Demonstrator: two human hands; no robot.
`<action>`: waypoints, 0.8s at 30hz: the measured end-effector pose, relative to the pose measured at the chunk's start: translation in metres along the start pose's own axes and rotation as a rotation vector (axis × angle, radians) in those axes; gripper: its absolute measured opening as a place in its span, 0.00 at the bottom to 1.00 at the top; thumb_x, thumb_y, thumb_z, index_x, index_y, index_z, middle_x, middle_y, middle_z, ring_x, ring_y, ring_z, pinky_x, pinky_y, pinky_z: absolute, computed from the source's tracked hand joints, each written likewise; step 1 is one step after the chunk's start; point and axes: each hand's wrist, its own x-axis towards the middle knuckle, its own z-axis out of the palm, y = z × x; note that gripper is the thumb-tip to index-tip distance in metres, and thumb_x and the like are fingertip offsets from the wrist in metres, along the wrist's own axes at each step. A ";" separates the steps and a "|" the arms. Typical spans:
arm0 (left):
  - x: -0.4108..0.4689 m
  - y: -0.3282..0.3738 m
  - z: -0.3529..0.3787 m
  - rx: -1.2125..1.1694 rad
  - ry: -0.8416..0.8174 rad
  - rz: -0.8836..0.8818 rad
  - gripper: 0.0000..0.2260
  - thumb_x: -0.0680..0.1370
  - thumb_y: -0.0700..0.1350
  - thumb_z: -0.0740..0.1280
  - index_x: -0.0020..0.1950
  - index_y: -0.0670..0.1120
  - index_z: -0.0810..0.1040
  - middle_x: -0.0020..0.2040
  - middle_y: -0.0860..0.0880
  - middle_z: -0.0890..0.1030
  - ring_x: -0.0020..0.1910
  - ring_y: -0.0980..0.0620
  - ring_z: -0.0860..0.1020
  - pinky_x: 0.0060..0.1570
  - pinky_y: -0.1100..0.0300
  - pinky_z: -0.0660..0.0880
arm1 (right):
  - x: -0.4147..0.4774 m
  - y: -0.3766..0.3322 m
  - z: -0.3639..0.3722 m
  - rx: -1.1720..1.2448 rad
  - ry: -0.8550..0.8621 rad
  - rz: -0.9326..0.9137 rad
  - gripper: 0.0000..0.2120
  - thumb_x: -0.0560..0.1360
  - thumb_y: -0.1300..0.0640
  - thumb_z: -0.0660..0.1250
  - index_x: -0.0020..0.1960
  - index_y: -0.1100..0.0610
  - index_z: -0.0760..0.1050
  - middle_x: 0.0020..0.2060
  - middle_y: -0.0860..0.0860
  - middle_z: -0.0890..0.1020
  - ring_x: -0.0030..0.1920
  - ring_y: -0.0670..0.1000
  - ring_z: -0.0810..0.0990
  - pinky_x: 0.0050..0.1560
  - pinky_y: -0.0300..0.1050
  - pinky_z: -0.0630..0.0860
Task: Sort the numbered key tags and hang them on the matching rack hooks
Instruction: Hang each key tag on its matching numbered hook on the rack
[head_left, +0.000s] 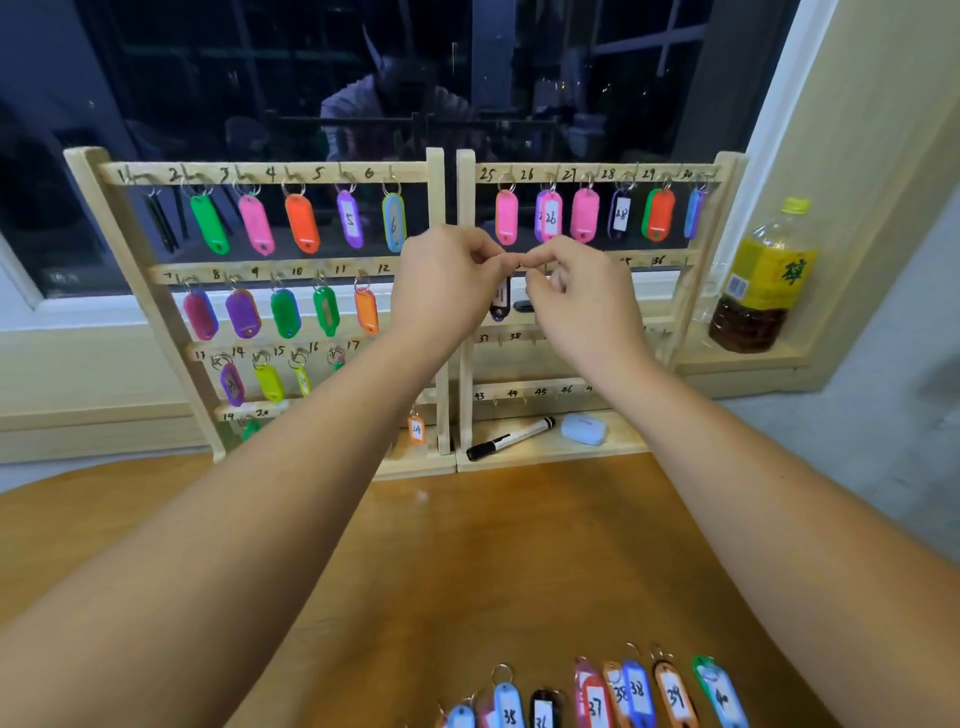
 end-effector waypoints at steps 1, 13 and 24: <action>0.000 0.001 -0.002 -0.003 -0.004 -0.010 0.08 0.81 0.53 0.73 0.47 0.51 0.88 0.38 0.55 0.86 0.35 0.56 0.82 0.45 0.53 0.83 | -0.004 0.000 -0.001 0.007 0.008 0.000 0.07 0.80 0.56 0.67 0.53 0.45 0.82 0.27 0.50 0.75 0.32 0.51 0.75 0.42 0.52 0.80; -0.068 -0.013 -0.035 -0.003 -0.040 -0.074 0.04 0.80 0.52 0.72 0.48 0.54 0.86 0.40 0.56 0.85 0.37 0.59 0.83 0.46 0.55 0.82 | -0.107 -0.008 -0.012 0.165 -0.110 0.073 0.06 0.82 0.55 0.69 0.47 0.47 0.79 0.28 0.51 0.76 0.29 0.46 0.73 0.34 0.36 0.67; -0.235 -0.078 -0.081 -0.056 -0.367 -0.411 0.04 0.80 0.51 0.75 0.46 0.53 0.85 0.39 0.55 0.86 0.33 0.56 0.83 0.39 0.61 0.77 | -0.240 -0.017 0.018 0.141 -0.343 0.080 0.07 0.79 0.58 0.74 0.46 0.47 0.80 0.35 0.42 0.78 0.39 0.48 0.78 0.37 0.37 0.73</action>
